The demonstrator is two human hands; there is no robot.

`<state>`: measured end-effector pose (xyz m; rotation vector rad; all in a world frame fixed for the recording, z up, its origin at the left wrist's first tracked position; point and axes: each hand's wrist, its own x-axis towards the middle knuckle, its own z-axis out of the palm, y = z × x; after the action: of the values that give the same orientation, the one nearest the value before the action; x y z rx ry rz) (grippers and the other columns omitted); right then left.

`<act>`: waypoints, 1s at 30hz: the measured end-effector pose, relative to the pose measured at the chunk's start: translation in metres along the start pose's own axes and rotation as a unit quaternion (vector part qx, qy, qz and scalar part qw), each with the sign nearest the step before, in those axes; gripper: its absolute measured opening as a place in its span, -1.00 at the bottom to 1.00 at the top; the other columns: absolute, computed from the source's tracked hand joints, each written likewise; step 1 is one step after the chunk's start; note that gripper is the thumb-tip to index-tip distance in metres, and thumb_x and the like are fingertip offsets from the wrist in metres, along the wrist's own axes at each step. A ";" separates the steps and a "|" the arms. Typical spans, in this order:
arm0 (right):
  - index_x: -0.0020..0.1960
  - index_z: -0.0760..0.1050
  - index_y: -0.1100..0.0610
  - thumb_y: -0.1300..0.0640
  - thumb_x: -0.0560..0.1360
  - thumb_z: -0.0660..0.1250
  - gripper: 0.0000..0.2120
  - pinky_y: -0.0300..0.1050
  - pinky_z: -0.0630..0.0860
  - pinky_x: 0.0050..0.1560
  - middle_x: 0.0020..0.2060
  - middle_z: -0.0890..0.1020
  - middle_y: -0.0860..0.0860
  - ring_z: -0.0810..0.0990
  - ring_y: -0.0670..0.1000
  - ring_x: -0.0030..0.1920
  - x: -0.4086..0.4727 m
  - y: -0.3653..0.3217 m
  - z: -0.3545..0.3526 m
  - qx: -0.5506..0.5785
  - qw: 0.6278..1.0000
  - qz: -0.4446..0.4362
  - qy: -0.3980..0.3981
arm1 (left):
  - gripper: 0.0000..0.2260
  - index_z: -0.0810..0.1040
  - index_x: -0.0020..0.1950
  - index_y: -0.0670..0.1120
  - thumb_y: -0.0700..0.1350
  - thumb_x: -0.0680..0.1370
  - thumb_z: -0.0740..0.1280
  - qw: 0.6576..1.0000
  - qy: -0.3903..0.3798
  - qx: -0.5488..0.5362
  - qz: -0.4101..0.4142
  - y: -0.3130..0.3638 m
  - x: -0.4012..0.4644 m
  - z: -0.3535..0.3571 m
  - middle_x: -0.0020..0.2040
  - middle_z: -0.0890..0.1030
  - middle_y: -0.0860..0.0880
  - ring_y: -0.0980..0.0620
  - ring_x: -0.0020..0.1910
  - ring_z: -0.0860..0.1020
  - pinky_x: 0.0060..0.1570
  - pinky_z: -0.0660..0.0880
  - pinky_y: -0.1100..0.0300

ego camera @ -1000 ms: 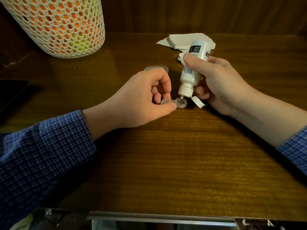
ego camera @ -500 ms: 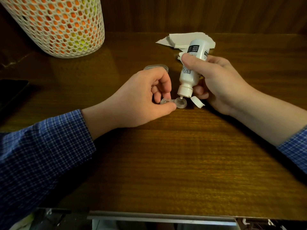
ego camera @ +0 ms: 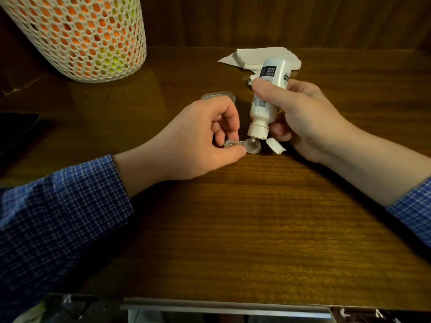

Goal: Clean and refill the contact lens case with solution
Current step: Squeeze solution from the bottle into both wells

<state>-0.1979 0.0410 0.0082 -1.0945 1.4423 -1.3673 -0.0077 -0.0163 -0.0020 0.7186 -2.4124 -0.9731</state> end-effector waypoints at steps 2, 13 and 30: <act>0.00 0.54 0.08 -0.03 0.57 0.41 -0.82 -0.31 0.26 -0.60 -0.34 0.64 -0.03 0.40 -0.11 -0.53 0.000 0.000 0.000 -0.002 1.000 -0.001 0.000 | -0.76 0.56 0.02 -0.05 -0.15 0.46 0.57 1.000 -0.001 -0.002 -0.001 0.000 0.000 0.000 -0.11 0.68 0.01 0.17 -0.29 0.55 -0.28 0.54 0.32; 0.05 0.48 0.14 -0.09 0.59 0.38 -0.71 -0.33 0.33 -0.58 -0.44 0.59 -0.05 0.38 -0.14 -0.53 0.006 -0.005 -0.010 0.130 0.989 0.067 0.016 | -0.77 0.55 0.03 -0.05 -0.14 0.47 0.56 1.000 0.005 0.014 0.010 0.000 0.000 0.000 -0.11 0.66 0.01 0.09 -0.27 0.57 -0.28 0.53 0.33; 0.05 0.48 0.11 -0.10 0.59 0.37 -0.72 -0.35 0.30 -0.52 -0.35 0.49 0.03 0.35 -0.13 -0.50 0.012 -0.004 -0.017 0.211 0.972 0.098 -0.003 | -0.65 0.52 0.07 0.00 0.05 0.40 0.56 0.996 0.013 0.075 0.042 0.008 -0.005 0.002 -0.13 0.61 0.08 0.04 -0.20 0.57 -0.26 0.56 0.28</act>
<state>-0.2173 0.0340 0.0124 -0.6625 1.1470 -1.4390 -0.0076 -0.0069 0.0013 0.6709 -2.4907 -0.7529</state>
